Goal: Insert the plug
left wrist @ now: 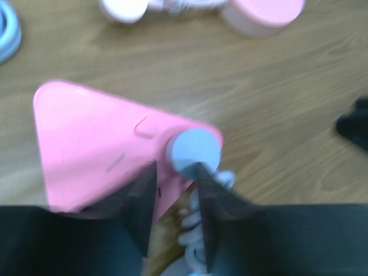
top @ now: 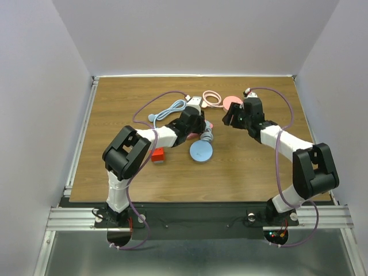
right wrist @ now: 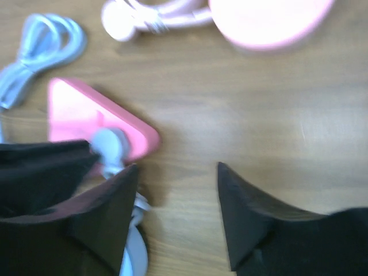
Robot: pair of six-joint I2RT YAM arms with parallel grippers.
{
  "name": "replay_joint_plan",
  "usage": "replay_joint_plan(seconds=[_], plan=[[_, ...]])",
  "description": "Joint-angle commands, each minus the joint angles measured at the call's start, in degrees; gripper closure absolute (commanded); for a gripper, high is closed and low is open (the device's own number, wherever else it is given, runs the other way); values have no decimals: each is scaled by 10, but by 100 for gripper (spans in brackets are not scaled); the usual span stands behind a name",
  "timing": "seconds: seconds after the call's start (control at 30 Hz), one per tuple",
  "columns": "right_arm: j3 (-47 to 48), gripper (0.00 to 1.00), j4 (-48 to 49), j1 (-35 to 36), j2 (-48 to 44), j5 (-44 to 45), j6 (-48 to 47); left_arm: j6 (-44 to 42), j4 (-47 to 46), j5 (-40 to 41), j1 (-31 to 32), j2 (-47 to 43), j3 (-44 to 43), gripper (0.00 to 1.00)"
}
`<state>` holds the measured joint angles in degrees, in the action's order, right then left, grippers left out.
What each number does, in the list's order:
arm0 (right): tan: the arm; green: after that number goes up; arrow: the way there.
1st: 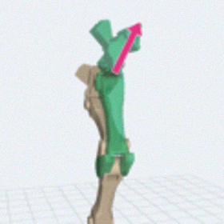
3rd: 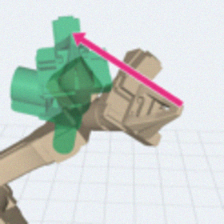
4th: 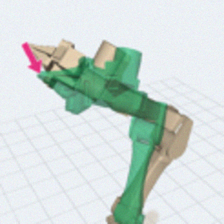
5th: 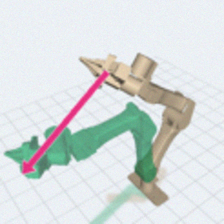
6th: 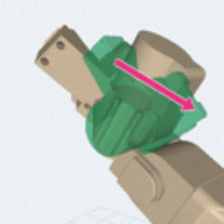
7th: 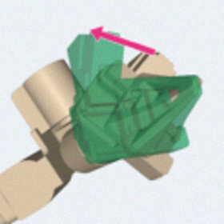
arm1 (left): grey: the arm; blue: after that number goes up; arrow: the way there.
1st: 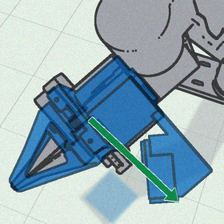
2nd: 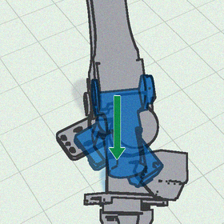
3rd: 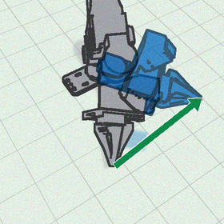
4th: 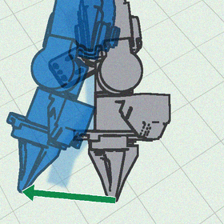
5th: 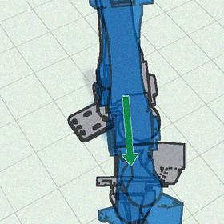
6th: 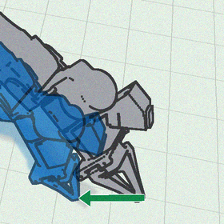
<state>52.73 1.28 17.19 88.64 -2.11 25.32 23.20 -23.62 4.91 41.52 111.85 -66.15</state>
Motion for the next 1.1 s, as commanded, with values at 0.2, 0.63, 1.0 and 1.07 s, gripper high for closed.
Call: replay_joint_plan(seconds=[0.2, 0.63, 1.0, 1.07], plan=[[148, 28, 22, -15, 91, -78, -88, -32, 231, -27, -13, -51, -40, 13], [331, 27, 21, -17, 280, -139, -201, -9, 206, -66, -122, -86, -58, 14], [450, 26, -26, -32, 385, -248, -287, -21, 234, -84, -137, -57, -114, 14], [470, 26, -50, -37, 400, -274, -303, -24, 235, -88, -139, -52, -124, 14]])
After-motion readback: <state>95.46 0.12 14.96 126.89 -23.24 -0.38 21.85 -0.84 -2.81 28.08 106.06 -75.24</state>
